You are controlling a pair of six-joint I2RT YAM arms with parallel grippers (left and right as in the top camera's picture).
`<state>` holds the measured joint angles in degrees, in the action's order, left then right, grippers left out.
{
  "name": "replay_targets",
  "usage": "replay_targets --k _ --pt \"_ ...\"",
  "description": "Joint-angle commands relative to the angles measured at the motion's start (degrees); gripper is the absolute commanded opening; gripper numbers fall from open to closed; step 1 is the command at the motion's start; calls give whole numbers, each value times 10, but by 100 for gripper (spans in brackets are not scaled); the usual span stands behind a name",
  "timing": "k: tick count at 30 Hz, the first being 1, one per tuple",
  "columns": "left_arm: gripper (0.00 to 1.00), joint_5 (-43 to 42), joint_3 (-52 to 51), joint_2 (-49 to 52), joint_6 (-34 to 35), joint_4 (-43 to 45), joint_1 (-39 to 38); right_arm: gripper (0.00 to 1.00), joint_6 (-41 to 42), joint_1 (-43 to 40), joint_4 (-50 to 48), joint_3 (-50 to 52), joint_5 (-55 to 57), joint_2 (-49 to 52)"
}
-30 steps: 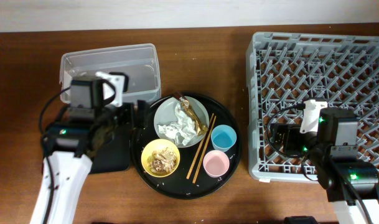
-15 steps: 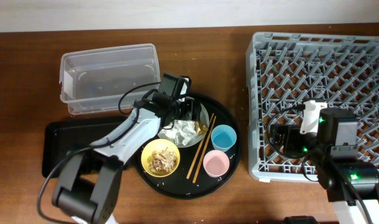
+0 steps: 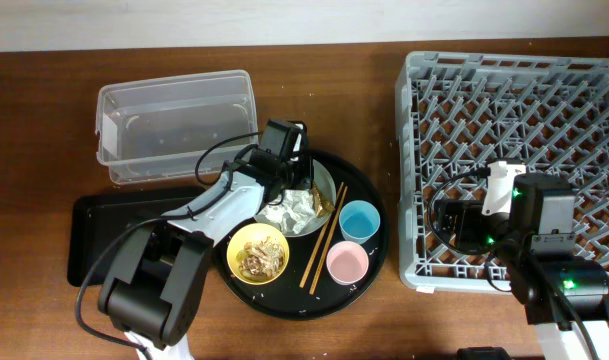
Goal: Sort waste into correct bins and load items into the dishwasher rack
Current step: 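Reach the left gripper to the white plate and grasp the Nescafé wrapper, then carry the wrapper with the left gripper and drop it in the clear bin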
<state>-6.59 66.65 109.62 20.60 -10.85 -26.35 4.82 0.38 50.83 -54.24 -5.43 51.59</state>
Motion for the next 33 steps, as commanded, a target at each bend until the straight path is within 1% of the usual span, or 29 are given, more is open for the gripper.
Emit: replay_targets --k 1,2,3,4,5,6,7,10,12,13,15,18,20,23,25,26,27,28,30,31,32,33 --pt "25 5 5 10 -3 3 -2 98 6 3 0 -13 -3 -2" --pt "24 5 5 10 -3 3 -2 98 6 3 0 -13 -3 -2" --pt "17 5 5 10 -3 3 -2 98 6 3 0 -13 -3 -2" --pt "15 5 5 10 -3 3 -2 98 6 3 0 -13 -3 -2" --pt "8 5 5 10 -3 3 -2 98 6 3 0 -13 -3 -2" --pt "2 6 5 10 -3 3 -2 98 6 3 0 -13 -3 -2" --pt "1 6 5 10 -3 4 -2 98 6 3 0 -13 -3 -2" --pt "1 -9 16 -7 -3 5 -2 98 6 3 0 -13 -3 -2" --pt "1 -22 24 -43 -3 5 -1 98 6 3 0 -13 -3 -2" --pt "1 -20 27 -78 -7 6 -1 98 6 3 0 -13 -3 -2" --pt "1 19 28 -131 -9 3 1 98 6 3 0 -13 -3 -2" --pt "1 72 28 -192 -9 -3 47 98 6 3 0 -13 -3 -2" --pt "1 97 28 -198 -9 2 97 98 6 3 0 -13 -3 -2" --pt "1 154 28 -176 -9 10 156 98 6 3 0 -13 -3 -2" --pt "1 161 28 -147 -9 39 188 98 6 3 0 -13 -3 -2" --pt "17 160 28 -133 -9 58 200 98 6 3 0 -13 -3 -2" --pt "24 159 28 -130 -9 66 206 98 6 3 0 -13 -3 -2" --pt "24 158 28 -129 -9 70 209 98 6 3 1 -13 -3 -2" --pt "15 148 28 -136 -9 67 208 99 6 3 1 -13 -3 -2" --pt "14 142 28 -138 -9 63 208 98 6 3 1 -13 -3 -2" --pt "27 101 28 -144 -9 43 207 98 6 3 2 -13 -3 -2" --pt "29 63 28 -147 -9 25 207 98 6 3 3 -13 -3 -2"
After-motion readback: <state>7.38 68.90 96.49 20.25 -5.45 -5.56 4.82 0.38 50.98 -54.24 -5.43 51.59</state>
